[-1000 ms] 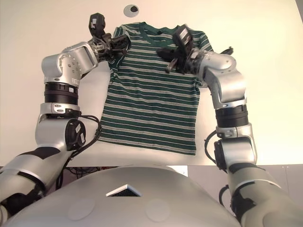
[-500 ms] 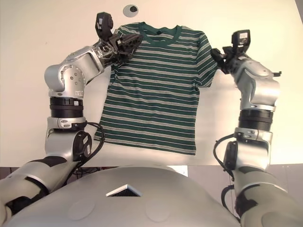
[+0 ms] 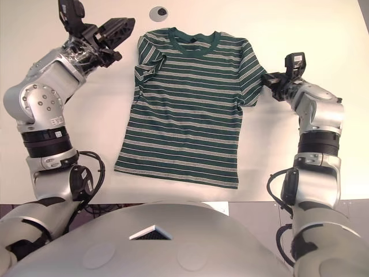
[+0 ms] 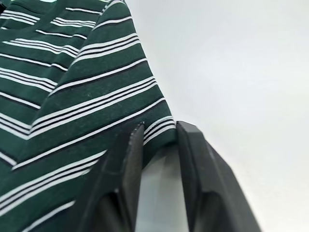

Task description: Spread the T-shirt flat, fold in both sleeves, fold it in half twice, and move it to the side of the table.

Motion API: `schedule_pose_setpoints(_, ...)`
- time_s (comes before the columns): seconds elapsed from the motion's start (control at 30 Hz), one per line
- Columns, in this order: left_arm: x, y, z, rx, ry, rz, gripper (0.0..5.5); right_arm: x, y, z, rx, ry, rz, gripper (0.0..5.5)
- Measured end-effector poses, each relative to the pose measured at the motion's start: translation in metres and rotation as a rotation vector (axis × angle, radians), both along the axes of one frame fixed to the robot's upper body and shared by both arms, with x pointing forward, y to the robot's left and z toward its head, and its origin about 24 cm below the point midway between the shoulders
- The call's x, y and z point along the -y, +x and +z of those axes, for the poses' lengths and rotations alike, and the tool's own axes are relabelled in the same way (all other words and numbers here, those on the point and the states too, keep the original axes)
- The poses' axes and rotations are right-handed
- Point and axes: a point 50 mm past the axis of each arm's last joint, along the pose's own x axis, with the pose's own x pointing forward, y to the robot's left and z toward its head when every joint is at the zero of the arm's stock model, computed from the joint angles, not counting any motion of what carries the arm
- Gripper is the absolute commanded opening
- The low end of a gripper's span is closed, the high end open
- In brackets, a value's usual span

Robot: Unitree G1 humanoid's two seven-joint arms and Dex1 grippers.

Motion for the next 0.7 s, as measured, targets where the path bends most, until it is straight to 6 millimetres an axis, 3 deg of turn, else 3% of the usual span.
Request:
schedule_pose_setpoints(0.13,-0.017,-0.014,-0.026,-0.034,0.191,0.016,1.04,-0.003,0.001,0.003,0.005,0.027,0.003,0.00)
schedule_pose_setpoints(0.33,-0.028,-0.021,-0.041,-0.013,0.290,0.020,0.07,-0.022,0.008,0.033,0.090,0.094,0.055,0.00)
schedule_pose_setpoints(0.37,-0.028,-0.022,-0.048,-0.024,0.314,0.021,0.03,-0.034,0.011,0.042,0.120,0.130,0.085,0.00)
schedule_pose_setpoints(0.47,-0.030,-0.023,-0.052,-0.025,0.328,0.029,0.03,-0.042,0.012,0.053,0.137,0.128,0.107,0.00)
schedule_pose_setpoints(0.7,-0.026,-0.021,-0.057,-0.028,0.346,0.011,0.03,-0.099,0.018,0.023,0.065,0.162,0.171,0.00)
